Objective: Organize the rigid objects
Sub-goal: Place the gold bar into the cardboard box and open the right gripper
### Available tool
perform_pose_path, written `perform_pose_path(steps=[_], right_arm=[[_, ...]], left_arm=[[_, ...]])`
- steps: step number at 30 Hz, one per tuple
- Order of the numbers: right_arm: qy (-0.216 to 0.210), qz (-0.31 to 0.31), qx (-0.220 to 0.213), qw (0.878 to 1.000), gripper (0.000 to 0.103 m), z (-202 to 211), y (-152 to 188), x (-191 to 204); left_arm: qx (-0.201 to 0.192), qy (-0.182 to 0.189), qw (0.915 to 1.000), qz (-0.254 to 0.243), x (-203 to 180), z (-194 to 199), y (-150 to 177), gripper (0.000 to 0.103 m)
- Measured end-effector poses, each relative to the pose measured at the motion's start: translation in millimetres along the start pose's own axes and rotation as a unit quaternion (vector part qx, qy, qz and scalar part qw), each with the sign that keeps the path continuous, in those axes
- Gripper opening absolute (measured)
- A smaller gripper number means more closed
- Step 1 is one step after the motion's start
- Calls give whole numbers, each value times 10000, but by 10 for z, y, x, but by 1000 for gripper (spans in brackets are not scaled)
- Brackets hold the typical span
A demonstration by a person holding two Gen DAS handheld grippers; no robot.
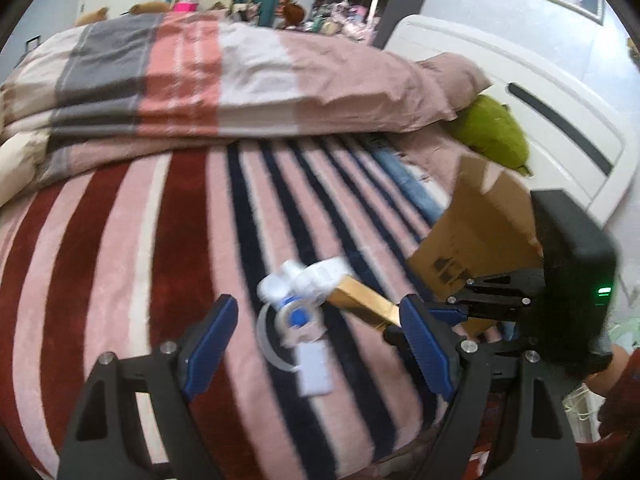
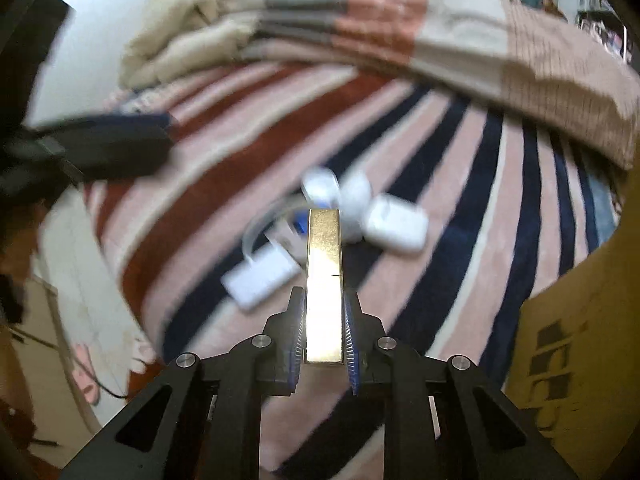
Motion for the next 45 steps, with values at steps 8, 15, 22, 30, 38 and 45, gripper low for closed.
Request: perform_pose_path(steps=[8,15,22,30,38,45], right_arm=[[-110,307,-1027,9942,13,935,-362,25],[41,-6,-1313,9913,13,1347,-268,-555],[138,-588,-1150,9915,13,1529,20,-1299],[251,-870,-402,9951,13,1423,291,-1770],[417,-919,-146,9948,39,1376,426,-1841],[474,-815,-247,9952,69,1433,328,-1682]], left_arm=[[-278,883,9953,-293,-716,68,-590,60],[-92,983,9917,-825,-1416,-282,-969,39],[520,1034,9846,-1313,-2103,-838,-1118,40],[1266,836,9766,-1524,-2405,-1275,-1047,39],[1132,489,9796,-1586,-2358,-1231,-1039,68],[664,312,9879,-1370,-2002,-786,-1120,74]])
Point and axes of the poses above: each gripper's, at about its wrist camera, not at the fingertips, and z roughly against the way its jaws point, x to its left, y to its underside, the point moved 10 cm from there along -z, roughly the way its jaws point, and after that the axes turned 5 degrees about x, right-handed, at the moved point
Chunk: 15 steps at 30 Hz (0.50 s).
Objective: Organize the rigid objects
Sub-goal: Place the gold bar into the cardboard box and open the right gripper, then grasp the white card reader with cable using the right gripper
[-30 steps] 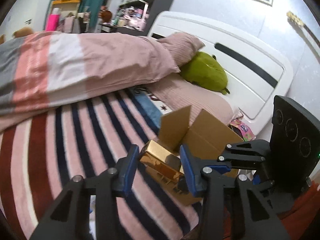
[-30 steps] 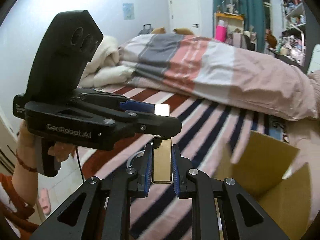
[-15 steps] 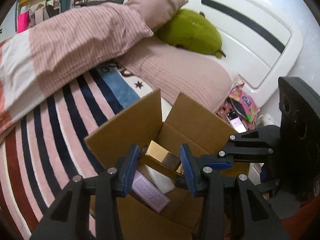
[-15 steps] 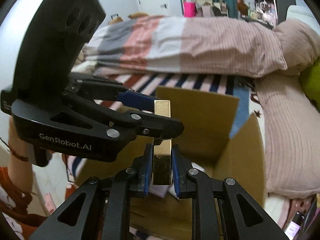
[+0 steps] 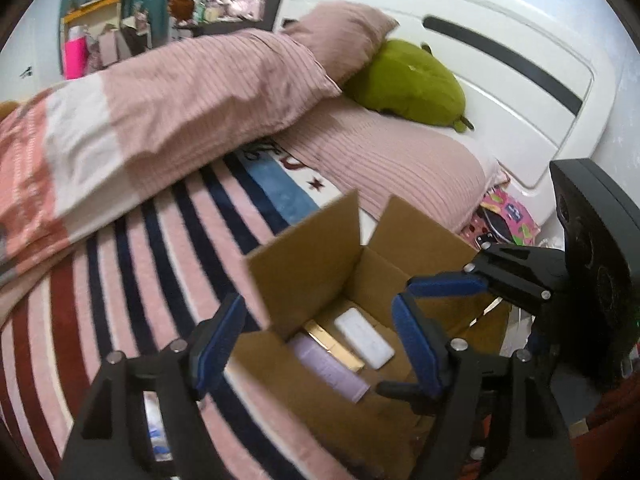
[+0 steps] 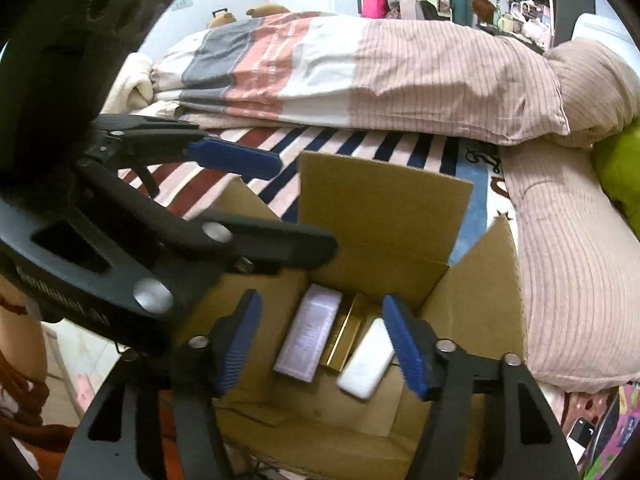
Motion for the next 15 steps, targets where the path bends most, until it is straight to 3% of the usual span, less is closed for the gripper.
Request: perform_pose_path(steps=[2,6,11,15], right_arm=[[26,82,-133,9999,86,58,-72,118],[121,404,-454,9981,98,170,-256,466],[-315,809,-483,9951,100,57,-474,1170],[-1116,914,-246,9892,100,-220,-453,1723]], left_arm=[[-180,-121,9997,107,167,190,68,77],[-512,-446,9970,367,566,568,272,79],[-792,-781,9904,820,1133,923,692,83],[-845,-1087,9842,1115,1574,1012,1119,84]])
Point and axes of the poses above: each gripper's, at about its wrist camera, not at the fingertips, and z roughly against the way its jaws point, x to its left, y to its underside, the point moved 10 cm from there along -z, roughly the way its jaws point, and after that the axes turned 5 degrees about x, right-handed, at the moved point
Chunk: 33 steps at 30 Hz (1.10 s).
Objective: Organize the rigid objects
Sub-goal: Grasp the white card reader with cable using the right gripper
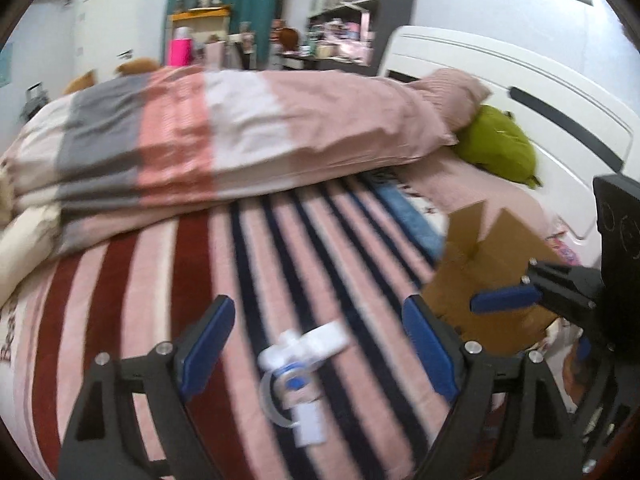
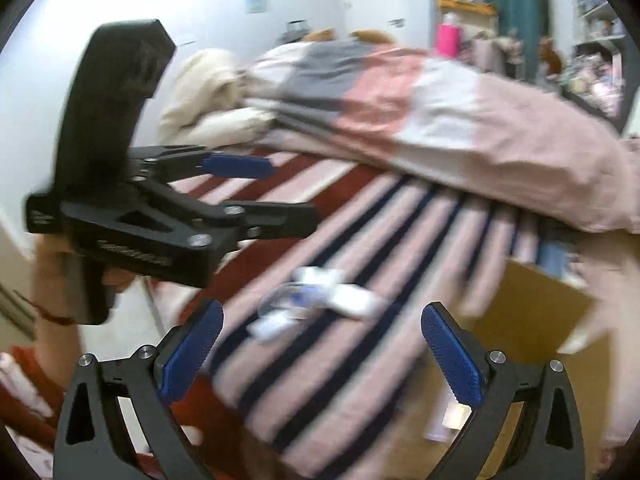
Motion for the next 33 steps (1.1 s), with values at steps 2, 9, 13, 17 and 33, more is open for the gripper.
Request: perform_pose_path(steps=[2,9,13,17,33], right_arm=[[-286,-95,40,9995,100,-246,30,163],[-242,-671,409,9966,97,-1249,420,297],[138,-939,601,9937,73,-1775,647,214],[559,-919,487,9930,50,-1912,697,152],[397,-34,-166,9991,24,-1113,389,375]], left_arm=[[57,-129,9998,149,247,-48,202,84],[326,-179,9975,594,696,-228,783,84],[430,-93,9958,800,774,-305,967,84],[478,-107,9951,854,819,-330,1041,84],[429,736,9943,641,303,-216,852,84]])
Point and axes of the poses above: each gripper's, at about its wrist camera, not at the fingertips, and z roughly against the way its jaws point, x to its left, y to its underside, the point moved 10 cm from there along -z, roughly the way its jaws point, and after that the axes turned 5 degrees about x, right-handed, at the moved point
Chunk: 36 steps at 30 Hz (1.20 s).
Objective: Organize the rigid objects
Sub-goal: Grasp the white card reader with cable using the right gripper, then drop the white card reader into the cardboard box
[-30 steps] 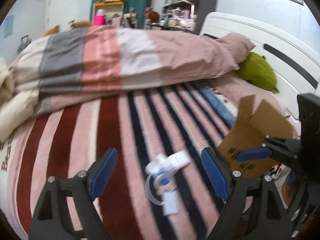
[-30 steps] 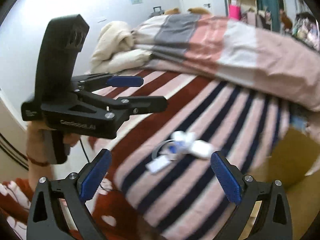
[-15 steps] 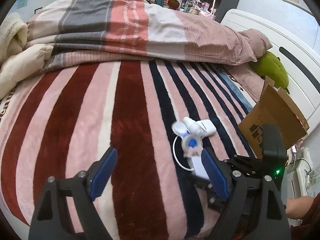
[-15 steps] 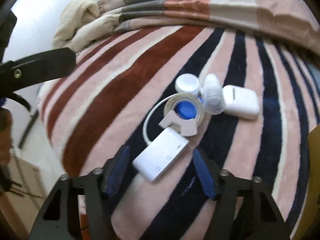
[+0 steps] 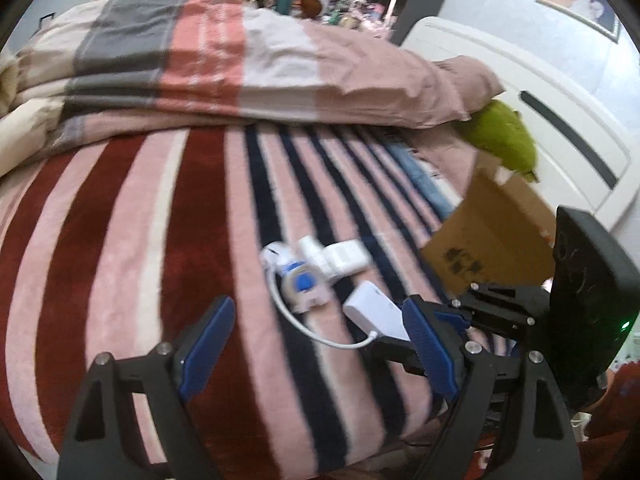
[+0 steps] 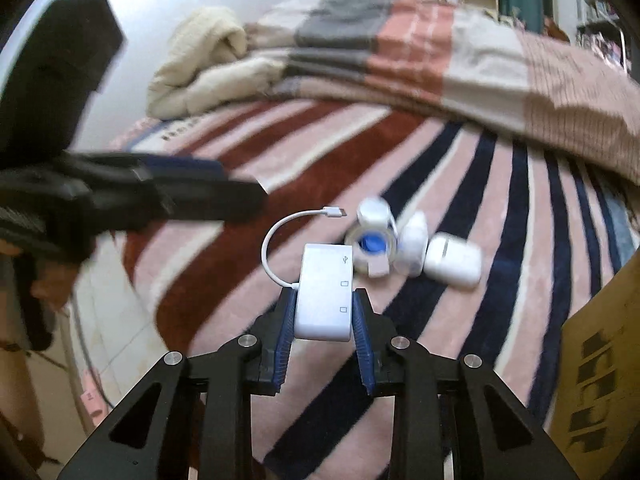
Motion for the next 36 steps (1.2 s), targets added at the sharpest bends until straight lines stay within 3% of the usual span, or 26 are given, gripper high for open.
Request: perform_pose_path(steps=[3,10,19,27,33,35,36], right_arm=[[8,213,-305,9993,24,290,-167,11],[293,463,-806,9952,24,835,-382,-188],[808,125,-1106,9905,23,1498,-275,-983],[873,-700,-743,9909,23,1791,113,-1802],[926,-887,-181,9916,24,1782,366,-2091],[958,-887,-63,9914,24,1746,410,-2117],[968,-905,-19,9912,24,1732,428,-2119]], left_arm=[[-111,330,9993,-105,-257,89,-173,82],[-216,624,9968,-453,-859,120,-594,60],[80,1225,9871,-1027,-1967,-301,-965,35],[684,1388,9783,-1376,-2655,-899,-1031,34],[1044,1410,9740,-1434,-2837,-1183,-948,35],[1071,1202,9758,-1478,-2823,-1237,-936,43],[1058,1069,9771,-1503,-2793,-1246,-937,59]])
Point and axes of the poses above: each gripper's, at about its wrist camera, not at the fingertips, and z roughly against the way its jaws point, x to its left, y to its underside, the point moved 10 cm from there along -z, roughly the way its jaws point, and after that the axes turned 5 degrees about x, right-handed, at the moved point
